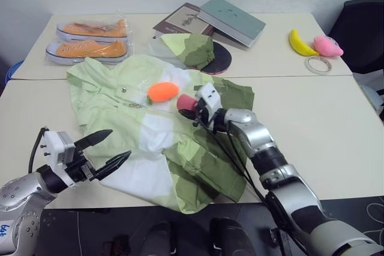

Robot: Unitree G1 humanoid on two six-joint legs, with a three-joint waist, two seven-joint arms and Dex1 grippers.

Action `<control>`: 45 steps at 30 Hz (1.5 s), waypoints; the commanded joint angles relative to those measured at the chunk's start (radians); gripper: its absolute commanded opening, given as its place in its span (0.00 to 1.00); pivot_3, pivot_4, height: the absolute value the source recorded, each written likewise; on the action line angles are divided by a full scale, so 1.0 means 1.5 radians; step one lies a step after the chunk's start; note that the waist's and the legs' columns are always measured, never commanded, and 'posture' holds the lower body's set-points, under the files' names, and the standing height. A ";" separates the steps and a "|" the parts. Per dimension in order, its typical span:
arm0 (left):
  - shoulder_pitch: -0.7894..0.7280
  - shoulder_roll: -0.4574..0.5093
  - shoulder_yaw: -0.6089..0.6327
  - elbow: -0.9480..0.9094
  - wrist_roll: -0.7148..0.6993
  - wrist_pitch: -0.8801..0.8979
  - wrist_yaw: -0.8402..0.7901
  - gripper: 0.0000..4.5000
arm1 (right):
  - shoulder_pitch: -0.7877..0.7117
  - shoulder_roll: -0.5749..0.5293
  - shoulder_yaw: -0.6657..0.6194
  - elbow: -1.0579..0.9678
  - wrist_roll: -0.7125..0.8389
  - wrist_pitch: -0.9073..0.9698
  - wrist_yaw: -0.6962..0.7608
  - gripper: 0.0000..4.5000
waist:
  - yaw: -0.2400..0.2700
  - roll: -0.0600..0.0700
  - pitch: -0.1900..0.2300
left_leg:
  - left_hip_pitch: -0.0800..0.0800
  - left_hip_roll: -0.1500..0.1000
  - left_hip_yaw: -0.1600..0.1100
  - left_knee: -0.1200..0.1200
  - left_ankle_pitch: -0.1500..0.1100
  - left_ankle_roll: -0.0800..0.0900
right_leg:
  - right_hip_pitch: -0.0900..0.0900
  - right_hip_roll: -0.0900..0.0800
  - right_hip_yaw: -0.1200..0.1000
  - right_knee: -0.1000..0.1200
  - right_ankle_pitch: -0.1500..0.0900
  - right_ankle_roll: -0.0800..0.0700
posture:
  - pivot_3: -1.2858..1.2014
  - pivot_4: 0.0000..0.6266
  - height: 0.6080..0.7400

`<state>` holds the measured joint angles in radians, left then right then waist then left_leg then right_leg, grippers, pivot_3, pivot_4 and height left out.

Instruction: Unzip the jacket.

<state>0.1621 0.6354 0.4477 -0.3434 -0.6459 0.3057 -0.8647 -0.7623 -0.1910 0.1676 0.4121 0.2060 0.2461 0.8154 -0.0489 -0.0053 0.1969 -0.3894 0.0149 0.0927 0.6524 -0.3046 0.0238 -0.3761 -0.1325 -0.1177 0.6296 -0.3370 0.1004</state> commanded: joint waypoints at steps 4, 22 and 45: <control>-0.025 0.003 -0.032 -0.019 -0.001 -0.012 -0.012 1.00 | 0.115 -0.153 -0.157 -0.228 0.085 0.089 -0.006 0.11 | 0.016 0.000 0.000 | 0.000 0.000 0.000 0.001 0.000 0.000 | 0.000 0.000 0.000 0.000 0.000 0.000 | 0.52 0.24 1.00; -0.135 0.007 -0.102 0.036 0.041 -0.031 -0.019 1.00 | 0.132 -0.467 -0.272 0.212 0.005 -0.047 0.036 0.77 | 0.018 0.000 0.000 | 0.001 0.000 0.004 0.001 0.002 0.001 | 0.001 0.001 0.001 0.000 0.000 0.001 | 0.52 0.24 1.00; -0.243 0.214 -0.078 0.555 0.297 -0.467 -0.152 1.00 | 0.286 -0.276 -0.180 -0.365 0.182 -0.196 0.219 1.00 | 0.033 0.001 0.000 | 0.000 0.000 0.002 0.001 0.001 0.001 | 0.000 0.001 -0.003 0.000 0.001 0.001 | 0.52 0.24 1.00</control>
<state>-0.1897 0.9276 0.3463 0.4540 -0.2305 -0.3305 -1.0745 -0.3402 -0.6001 -0.0845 -0.0856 0.4555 -0.0233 1.1553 0.0003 -0.0044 0.1973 -0.3891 0.0130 0.0960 0.6538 -0.3042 0.0260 -0.3765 -0.1311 -0.1260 0.6295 -0.3361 0.1019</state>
